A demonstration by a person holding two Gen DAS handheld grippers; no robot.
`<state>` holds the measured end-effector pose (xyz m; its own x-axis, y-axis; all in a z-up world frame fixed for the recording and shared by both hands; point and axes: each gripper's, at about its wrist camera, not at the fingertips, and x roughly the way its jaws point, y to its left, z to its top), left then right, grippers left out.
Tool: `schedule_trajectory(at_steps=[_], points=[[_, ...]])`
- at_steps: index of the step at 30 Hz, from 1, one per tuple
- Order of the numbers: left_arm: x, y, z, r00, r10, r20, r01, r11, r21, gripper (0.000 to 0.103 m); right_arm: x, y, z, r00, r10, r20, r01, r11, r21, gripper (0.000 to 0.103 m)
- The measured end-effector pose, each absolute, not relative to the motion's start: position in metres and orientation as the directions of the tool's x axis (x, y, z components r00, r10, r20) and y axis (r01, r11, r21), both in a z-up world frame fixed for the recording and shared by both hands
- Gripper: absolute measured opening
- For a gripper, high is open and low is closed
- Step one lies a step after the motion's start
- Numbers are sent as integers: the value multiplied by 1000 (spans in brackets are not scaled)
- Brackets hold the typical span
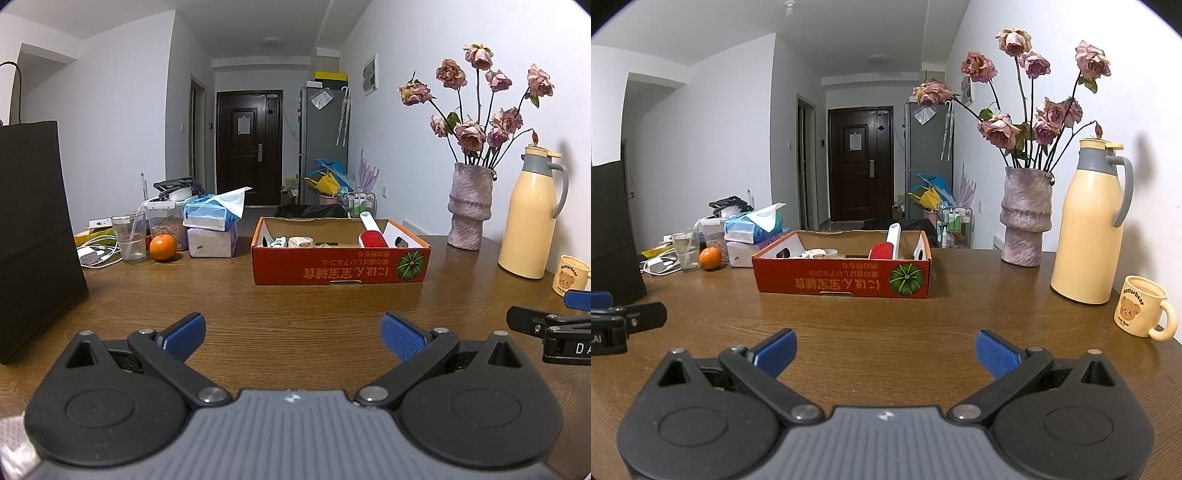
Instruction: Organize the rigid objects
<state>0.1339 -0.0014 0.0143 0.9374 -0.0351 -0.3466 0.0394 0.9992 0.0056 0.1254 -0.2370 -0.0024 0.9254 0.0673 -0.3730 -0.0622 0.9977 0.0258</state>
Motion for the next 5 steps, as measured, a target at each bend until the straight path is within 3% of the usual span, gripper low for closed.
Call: schedule_trajectory(at_steps=[5], points=[[136,-1,10,936,-49,-350,52,999,0,103,126,-237,-3,924,70,-377,-65,998,24,103]])
